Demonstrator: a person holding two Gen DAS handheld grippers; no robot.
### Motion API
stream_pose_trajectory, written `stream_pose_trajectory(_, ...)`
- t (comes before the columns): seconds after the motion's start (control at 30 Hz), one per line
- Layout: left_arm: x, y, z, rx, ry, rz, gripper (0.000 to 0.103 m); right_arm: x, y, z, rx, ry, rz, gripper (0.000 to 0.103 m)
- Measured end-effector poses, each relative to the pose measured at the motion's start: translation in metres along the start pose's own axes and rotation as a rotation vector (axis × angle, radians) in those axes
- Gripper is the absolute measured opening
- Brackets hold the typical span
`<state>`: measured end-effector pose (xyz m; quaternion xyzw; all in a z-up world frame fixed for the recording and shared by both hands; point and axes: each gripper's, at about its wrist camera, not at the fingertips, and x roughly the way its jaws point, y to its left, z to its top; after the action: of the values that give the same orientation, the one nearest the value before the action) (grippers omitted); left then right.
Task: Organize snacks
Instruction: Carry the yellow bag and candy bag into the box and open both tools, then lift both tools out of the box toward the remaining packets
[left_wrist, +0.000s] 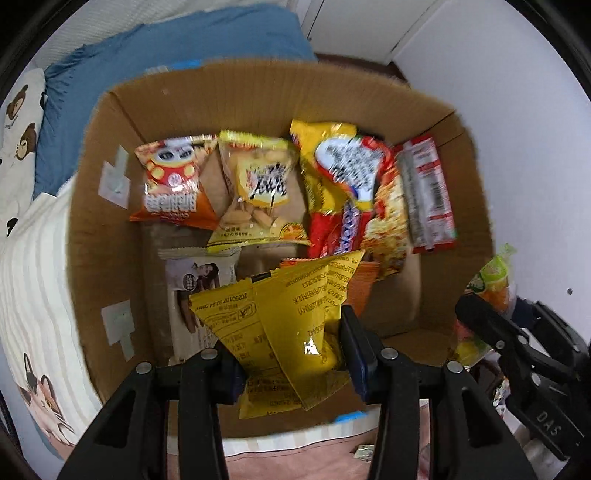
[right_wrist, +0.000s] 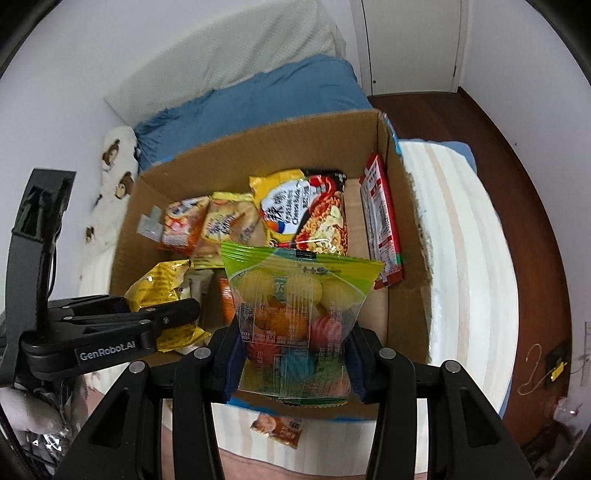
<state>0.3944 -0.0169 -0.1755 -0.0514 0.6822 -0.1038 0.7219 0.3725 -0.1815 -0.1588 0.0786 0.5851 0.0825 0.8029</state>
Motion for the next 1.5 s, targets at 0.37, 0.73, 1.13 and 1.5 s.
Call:
stream_pose_trajectory(0.37,0.051,0.015,0.002,-0.032,0.117,-0.038,0.087,0.056,-0.010,-0.010,-0.014,0.167,-0.006,0.063)
stream_pose_trajectory(0.73,0.029,0.029,-0.002,-0.047,0.054,-0.008,0.095,0.060,-0.005,-0.011,-0.013,0.184,-0.049,0.099)
stream_pose_trajectory(1.13,-0.027,0.022,-0.031,-0.025,-0.128,0.104,0.095,0.015,0.005,-0.027,-0.029,0.080,-0.083,0.099)
stream_pose_trajectory(1.5,-0.071,0.015,-0.094,0.008,-0.364,0.136,0.095,-0.052,0.022,-0.071,-0.080,-0.091,-0.099,0.099)
